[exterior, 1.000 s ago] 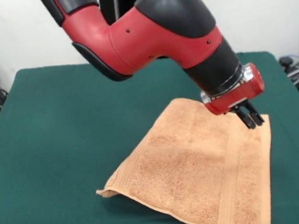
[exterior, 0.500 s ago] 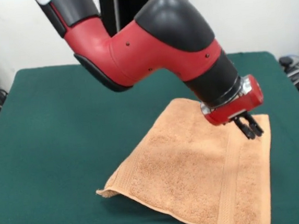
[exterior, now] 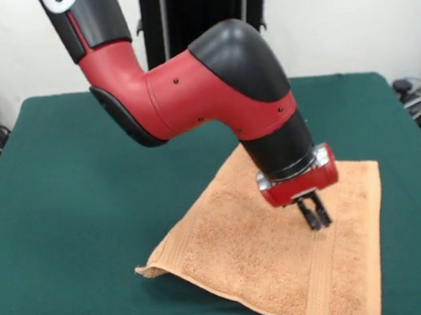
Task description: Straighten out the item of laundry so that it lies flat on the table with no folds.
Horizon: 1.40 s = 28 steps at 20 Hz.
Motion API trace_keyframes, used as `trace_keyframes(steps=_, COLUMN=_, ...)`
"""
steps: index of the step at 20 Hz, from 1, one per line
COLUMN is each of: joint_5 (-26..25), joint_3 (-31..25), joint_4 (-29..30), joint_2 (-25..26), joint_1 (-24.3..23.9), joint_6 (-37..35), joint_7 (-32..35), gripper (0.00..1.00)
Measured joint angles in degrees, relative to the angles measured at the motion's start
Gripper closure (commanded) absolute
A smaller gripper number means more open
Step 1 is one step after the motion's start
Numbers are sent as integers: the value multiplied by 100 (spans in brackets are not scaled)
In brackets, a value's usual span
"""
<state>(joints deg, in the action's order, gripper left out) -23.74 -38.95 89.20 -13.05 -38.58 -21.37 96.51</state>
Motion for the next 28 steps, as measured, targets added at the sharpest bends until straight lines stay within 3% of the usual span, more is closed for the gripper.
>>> trace_keyframes(steps=7, joint_5=-439, joint_3=254, joint_4=-255, joint_2=-135, joint_1=281, joint_6=169, joint_7=0, gripper=100)
trace_keyframes(steps=28, joint_5=-465, joint_3=316, joint_4=-571, joint_2=-118, joint_1=330, joint_6=179, joint_7=0, gripper=100)
